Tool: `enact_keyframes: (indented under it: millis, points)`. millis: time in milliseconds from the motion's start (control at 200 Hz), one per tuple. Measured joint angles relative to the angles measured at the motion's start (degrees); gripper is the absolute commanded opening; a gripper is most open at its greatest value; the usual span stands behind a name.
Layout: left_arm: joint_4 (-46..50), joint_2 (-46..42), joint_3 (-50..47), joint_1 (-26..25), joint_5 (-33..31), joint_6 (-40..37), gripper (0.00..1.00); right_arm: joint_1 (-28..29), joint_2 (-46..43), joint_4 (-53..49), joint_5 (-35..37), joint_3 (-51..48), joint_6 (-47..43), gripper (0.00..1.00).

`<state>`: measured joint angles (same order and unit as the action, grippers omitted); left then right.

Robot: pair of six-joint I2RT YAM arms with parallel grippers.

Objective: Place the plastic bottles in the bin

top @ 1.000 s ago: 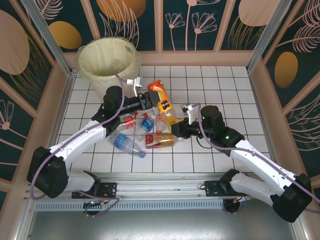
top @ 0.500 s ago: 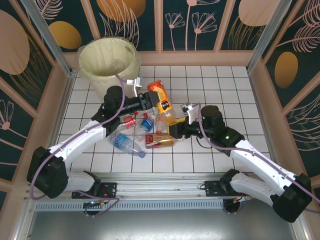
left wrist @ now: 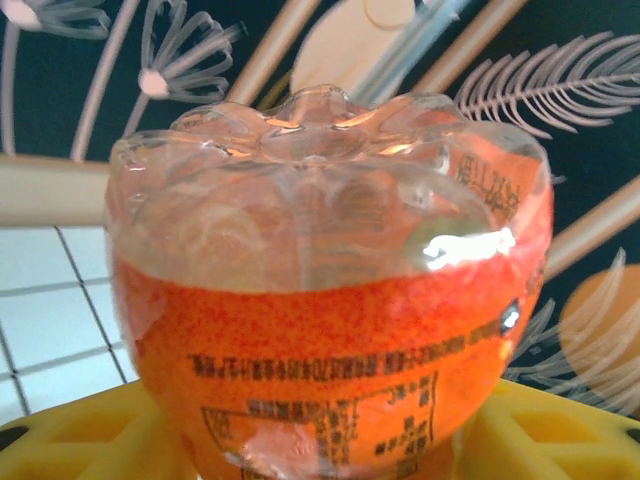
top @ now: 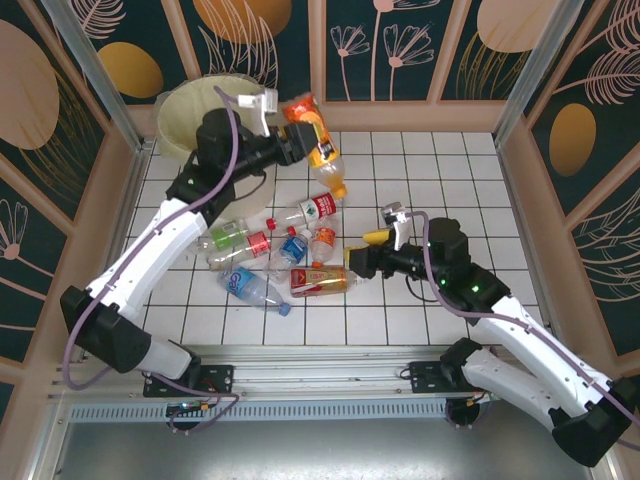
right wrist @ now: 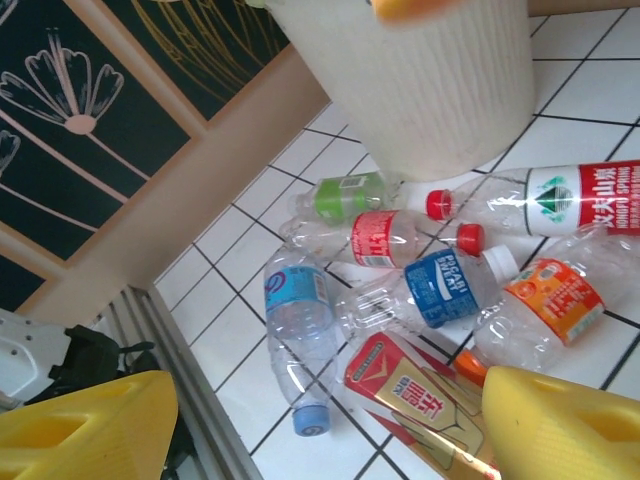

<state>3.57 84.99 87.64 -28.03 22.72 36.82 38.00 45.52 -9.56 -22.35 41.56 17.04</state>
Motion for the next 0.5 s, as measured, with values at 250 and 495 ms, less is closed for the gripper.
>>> enact_keyframes:
  millis: [250,495]
  points:
    - [8.5,3.98,11.91,8.79,-5.42,-5.53,0.62,-0.04,-0.04,-0.96,2.45,-0.72,-0.13,0.81]
    - [13.62,5.84,19.37,14.82,-11.69,-10.19,0.63,-0.04,0.0,-0.98,3.04,-0.87,-0.13,0.81]
